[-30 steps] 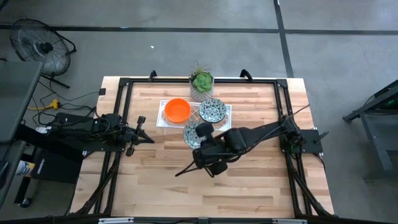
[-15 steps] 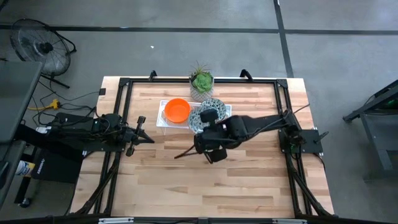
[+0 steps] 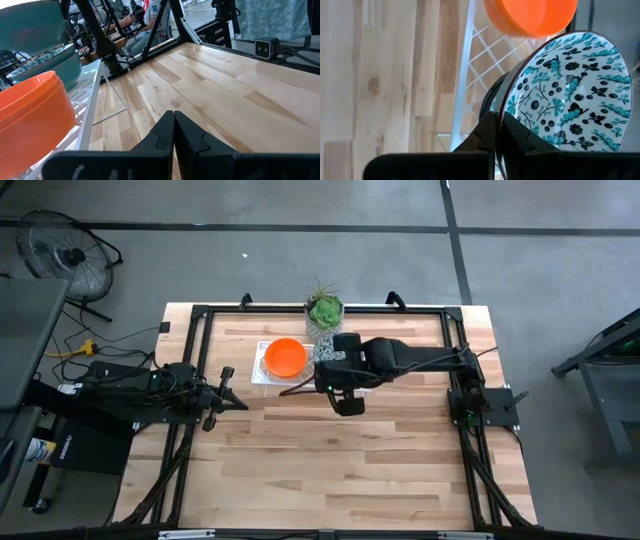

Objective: Pick & Place Mini bowls
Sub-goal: Stack the blue bowl on the blue bowl on the shelf

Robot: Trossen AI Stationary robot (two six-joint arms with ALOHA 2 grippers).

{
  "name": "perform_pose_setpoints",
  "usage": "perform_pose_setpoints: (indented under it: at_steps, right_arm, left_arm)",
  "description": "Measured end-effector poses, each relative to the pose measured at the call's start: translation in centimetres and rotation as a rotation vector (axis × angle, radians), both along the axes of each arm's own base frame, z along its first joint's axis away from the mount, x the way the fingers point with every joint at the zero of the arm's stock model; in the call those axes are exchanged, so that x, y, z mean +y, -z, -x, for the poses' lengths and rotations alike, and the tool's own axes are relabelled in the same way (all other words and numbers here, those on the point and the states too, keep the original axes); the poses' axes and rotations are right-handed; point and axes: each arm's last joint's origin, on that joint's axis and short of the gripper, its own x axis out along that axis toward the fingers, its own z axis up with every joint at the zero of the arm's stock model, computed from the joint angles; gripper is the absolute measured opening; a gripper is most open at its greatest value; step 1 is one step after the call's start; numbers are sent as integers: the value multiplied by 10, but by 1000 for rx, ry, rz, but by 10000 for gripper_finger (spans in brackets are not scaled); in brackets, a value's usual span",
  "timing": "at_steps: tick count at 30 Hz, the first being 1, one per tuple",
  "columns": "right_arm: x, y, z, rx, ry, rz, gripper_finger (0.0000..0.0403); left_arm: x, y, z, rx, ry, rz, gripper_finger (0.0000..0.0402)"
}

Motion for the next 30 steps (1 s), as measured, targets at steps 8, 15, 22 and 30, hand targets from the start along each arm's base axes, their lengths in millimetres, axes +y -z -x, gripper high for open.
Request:
perform_pose_setpoints:
  at_steps: [8,15,22,30]
  right_arm:
    - [-14,1,-1,61,-117,22,1]
    - [-17,1,-2,118,-260,78,1]
    - [-19,0,-2,125,-271,95,1]
    - [-27,-20,15,58,-232,79,1]
  left_arm:
    - [0,0,0,0,0,0,0]
    - [0,0,0,0,0,0,0]
    - [0,0,0,0,0,0,0]
    - [0,0,0,0,1,0,0]
